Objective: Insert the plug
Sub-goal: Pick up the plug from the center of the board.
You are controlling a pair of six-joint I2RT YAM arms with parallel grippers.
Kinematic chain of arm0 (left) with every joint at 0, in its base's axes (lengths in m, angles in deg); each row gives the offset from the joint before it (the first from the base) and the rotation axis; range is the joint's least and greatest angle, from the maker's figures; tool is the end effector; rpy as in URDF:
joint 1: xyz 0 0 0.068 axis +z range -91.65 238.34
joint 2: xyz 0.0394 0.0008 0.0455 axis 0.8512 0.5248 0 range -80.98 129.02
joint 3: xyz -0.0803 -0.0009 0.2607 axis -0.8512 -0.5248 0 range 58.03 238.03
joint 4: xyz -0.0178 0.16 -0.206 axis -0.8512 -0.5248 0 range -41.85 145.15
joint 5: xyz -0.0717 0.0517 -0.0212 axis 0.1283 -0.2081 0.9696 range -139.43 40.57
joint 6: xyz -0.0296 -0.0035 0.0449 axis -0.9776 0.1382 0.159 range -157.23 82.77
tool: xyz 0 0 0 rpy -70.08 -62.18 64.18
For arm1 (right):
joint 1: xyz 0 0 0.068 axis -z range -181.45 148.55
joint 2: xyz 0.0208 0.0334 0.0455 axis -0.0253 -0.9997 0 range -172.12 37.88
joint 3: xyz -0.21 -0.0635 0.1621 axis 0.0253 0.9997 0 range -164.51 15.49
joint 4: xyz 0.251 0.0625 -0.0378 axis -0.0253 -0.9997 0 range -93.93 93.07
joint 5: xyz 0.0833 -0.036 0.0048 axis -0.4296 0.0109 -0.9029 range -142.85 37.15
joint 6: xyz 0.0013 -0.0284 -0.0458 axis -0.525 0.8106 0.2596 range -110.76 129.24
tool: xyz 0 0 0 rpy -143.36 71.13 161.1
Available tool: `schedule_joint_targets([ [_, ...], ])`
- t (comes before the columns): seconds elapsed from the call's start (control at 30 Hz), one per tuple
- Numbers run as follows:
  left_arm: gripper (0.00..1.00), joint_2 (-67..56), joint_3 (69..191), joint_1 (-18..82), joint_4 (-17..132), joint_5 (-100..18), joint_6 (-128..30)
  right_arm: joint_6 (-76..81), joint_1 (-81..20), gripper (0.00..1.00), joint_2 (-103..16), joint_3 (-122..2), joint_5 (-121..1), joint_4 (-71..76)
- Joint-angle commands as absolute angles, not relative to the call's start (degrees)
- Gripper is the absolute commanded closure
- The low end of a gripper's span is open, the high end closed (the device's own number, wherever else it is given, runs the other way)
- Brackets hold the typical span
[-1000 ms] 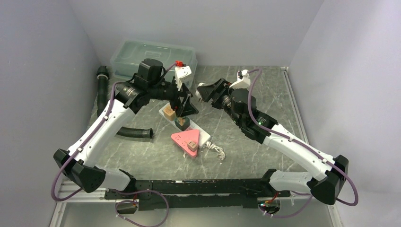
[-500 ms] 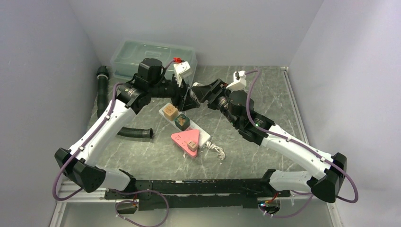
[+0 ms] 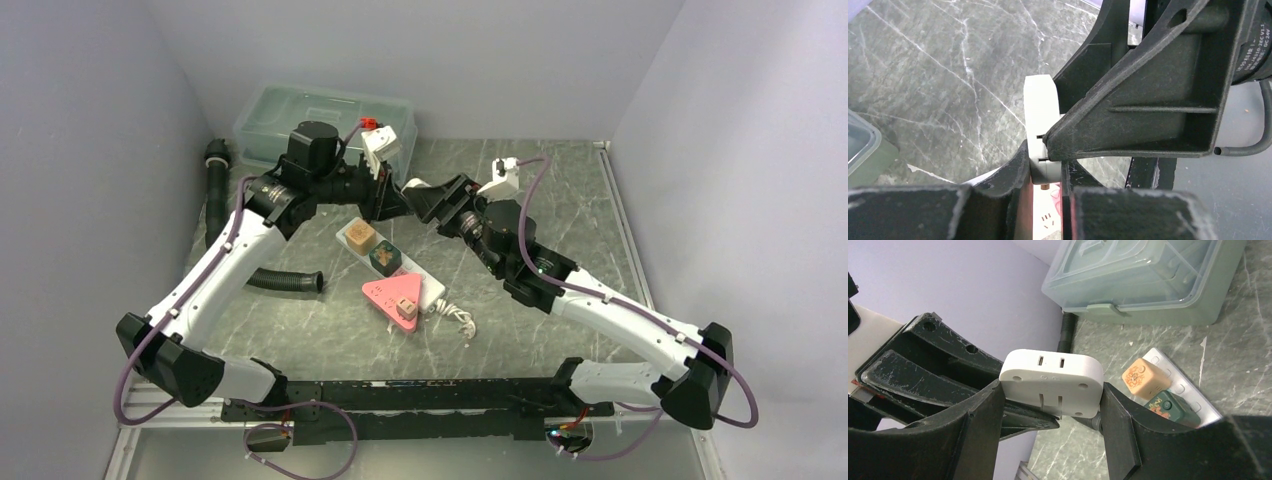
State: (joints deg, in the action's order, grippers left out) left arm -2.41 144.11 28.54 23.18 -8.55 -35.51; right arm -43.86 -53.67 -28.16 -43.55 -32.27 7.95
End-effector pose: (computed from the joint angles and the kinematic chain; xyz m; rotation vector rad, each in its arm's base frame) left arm 0.2441 -0.1666 0.4220 0.9920 1.7712 -1.0220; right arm 0.1755 0.2061 0.3805 0.3108 1.6988 1.1163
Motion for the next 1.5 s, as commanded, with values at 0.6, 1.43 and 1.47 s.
schedule_joint_targets([
  [0.6, 1.00, -5.2, 147.9, 29.6, 6.9, 21.4, -22.2, -8.0, -43.6, 0.21, -22.2, -55.8, -89.5, -8.9],
  [1.43, 0.01, -21.0, 133.8, 27.4, 23.4, -11.3, -6.9, -18.4, -42.0, 1.00, -19.5, -50.8, -70.8, 0.0],
  [1.47, 0.01, -23.3, 130.8, 26.4, 28.2, -15.1, -6.1, -20.6, -42.0, 1.00, -19.1, -49.2, -70.2, 2.6],
])
